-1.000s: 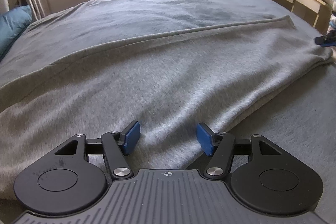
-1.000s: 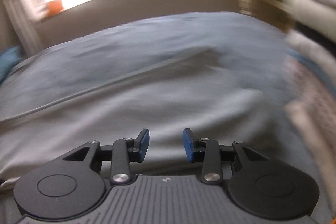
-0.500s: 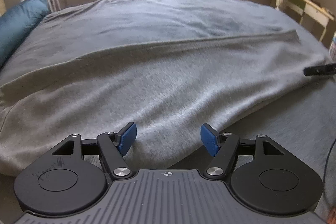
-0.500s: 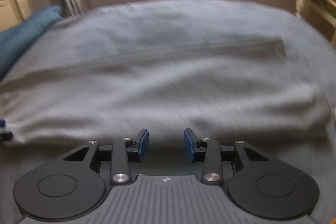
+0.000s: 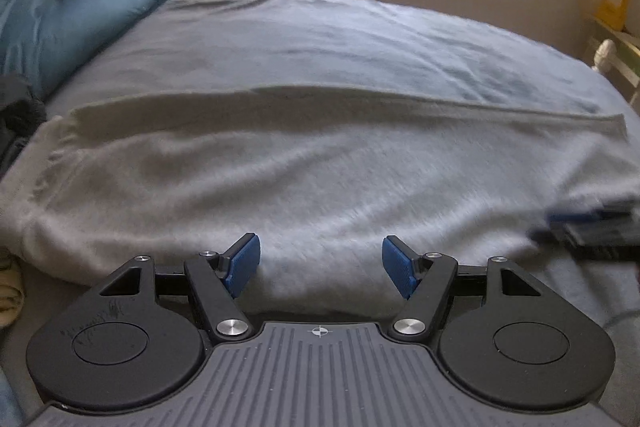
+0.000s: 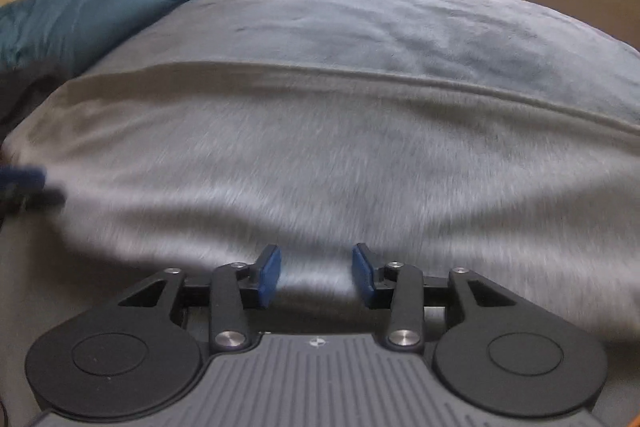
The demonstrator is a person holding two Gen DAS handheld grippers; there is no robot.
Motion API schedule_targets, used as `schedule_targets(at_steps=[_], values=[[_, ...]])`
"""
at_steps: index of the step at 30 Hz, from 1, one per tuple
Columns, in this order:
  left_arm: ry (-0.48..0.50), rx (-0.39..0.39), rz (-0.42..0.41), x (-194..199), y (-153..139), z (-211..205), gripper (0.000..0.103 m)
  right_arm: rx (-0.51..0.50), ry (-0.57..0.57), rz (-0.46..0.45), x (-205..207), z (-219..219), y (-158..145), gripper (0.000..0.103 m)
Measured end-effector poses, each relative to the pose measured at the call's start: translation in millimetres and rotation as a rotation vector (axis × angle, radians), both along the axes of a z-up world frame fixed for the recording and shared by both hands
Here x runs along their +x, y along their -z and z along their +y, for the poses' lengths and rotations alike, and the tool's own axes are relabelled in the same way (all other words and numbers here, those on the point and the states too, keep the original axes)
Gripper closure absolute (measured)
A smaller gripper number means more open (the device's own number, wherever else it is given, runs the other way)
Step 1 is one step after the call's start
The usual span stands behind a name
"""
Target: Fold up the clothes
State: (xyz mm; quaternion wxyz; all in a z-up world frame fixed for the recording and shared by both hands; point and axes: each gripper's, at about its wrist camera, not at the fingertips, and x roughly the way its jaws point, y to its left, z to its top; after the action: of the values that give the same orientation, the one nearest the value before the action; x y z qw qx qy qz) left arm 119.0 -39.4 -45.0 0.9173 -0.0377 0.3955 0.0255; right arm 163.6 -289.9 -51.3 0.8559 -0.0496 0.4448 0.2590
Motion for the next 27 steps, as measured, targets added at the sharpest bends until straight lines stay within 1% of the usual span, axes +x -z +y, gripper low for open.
schedule_targets(at_steps=[4,7,8,9,10,11,12,16,18,19,21,24,27], values=[[-0.036,-0.020,-0.045,24,-4,21,0.036,-0.002,0.017,0.049,-13,-11,-12,0.060],[-0.079,-0.101,-0.070,52,-5,47,0.040,0.066,0.052,0.048,-13,-16,-28,0.060],[-0.095,-0.133,-0.067,61,-3,56,0.050,0.073,0.052,0.034,-12,-13,-31,0.060],[-0.109,-0.159,-0.056,72,0,66,0.056,0.071,0.047,0.015,-10,-9,-33,0.060],[-0.122,-0.173,-0.041,82,4,75,0.058,0.069,0.042,-0.003,-9,-5,-35,0.060],[-0.138,-0.182,-0.028,91,8,84,0.067,0.068,0.037,-0.022,-7,-1,-37,0.060],[-0.151,-0.182,-0.020,99,11,92,0.072,0.065,0.034,-0.023,-6,0,-36,0.061],[-0.178,-0.158,0.017,123,25,115,0.073,0.054,0.027,0.000,-2,4,-24,0.062],[-0.224,-0.139,0.045,136,35,128,0.074,0.049,0.024,0.011,0,6,-18,0.062],[-0.242,-0.142,0.050,142,40,135,0.075,0.046,0.022,0.017,1,7,-15,0.062],[-0.272,-0.149,0.037,151,44,144,0.079,0.040,0.019,0.028,3,9,-9,0.062],[-0.314,-0.110,0.024,162,45,150,0.078,0.032,0.014,0.045,6,12,0,0.062],[-0.330,-0.107,0.021,170,49,153,0.078,0.027,0.010,0.049,6,13,4,0.062]])
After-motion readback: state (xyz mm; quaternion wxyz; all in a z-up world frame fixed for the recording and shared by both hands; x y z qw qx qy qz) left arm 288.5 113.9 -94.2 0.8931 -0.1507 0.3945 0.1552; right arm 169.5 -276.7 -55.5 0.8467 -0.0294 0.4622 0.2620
